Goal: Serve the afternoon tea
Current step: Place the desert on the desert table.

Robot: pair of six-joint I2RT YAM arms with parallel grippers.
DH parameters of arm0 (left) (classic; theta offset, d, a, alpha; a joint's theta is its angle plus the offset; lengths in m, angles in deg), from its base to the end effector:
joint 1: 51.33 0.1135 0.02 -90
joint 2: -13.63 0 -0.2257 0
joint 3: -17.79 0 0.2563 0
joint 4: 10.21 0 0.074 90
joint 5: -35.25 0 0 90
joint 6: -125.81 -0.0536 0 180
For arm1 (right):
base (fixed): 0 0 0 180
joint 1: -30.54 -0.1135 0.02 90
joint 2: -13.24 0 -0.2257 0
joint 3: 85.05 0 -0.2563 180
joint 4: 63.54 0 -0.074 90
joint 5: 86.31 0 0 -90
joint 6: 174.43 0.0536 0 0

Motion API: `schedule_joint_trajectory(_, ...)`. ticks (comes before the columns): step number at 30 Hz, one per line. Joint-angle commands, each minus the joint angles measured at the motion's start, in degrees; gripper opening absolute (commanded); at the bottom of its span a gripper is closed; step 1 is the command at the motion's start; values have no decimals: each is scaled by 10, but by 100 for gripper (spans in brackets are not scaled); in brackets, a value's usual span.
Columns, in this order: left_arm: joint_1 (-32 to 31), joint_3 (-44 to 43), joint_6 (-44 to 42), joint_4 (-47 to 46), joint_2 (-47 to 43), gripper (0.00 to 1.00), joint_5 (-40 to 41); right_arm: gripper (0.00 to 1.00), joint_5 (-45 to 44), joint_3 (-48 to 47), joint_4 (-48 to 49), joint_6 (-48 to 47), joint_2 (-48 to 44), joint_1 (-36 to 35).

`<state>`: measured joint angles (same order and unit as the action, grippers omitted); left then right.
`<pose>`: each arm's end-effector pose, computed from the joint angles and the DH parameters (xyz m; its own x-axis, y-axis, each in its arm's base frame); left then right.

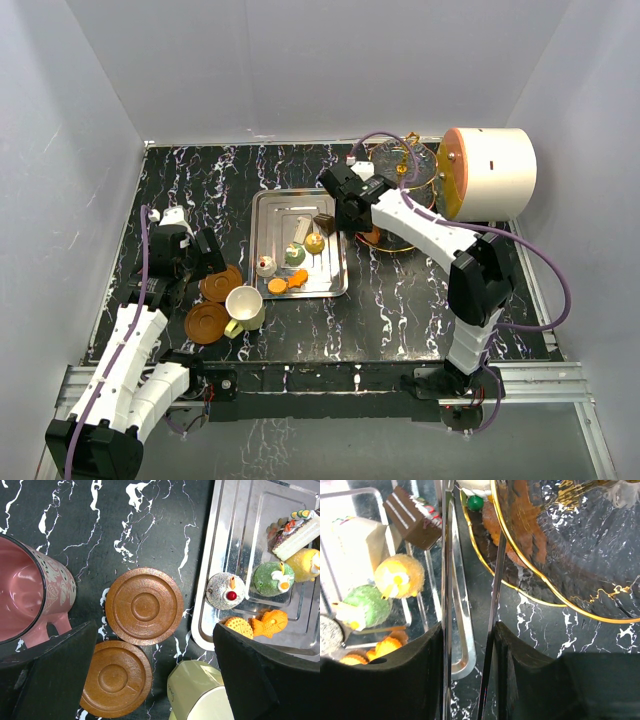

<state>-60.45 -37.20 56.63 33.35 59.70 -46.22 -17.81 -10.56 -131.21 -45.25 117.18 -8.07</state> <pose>0.2196 -0.0272 0.2436 -0.5375 -0.2697 -0.7990 -0.1656 0.9628 -0.2136 0.3098 0.2223 0.2263 -0.8473 0.0756 -0.5257 0.0912 0.9958 -0.0038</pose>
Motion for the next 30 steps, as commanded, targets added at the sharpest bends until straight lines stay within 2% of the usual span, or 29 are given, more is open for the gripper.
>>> schedule_joint_trajectory(1, -2, 0, -2, -1, -9, 99, -4, 34, -47, 25, 41, 34, -29, 1)
schedule_joint_trajectory(17, -2, -1, -3, -2, -13, 99, -7, 34, -70, 167, 173, 55, -85, -25)
schedule_joint_trajectory(25, -2, -1, -2, -1, -15, 99, -6, 35, 4, 229, 244, -17, -156, -26)
schedule_joint_trajectory(28, -2, 0, -2, 0, -17, 99, -5, 35, -41, 234, 198, 5, -186, -24)
schedule_joint_trajectory(30, -2, -1, 0, 1, -20, 99, -4, 37, -33, 249, 198, -5, -209, -18)
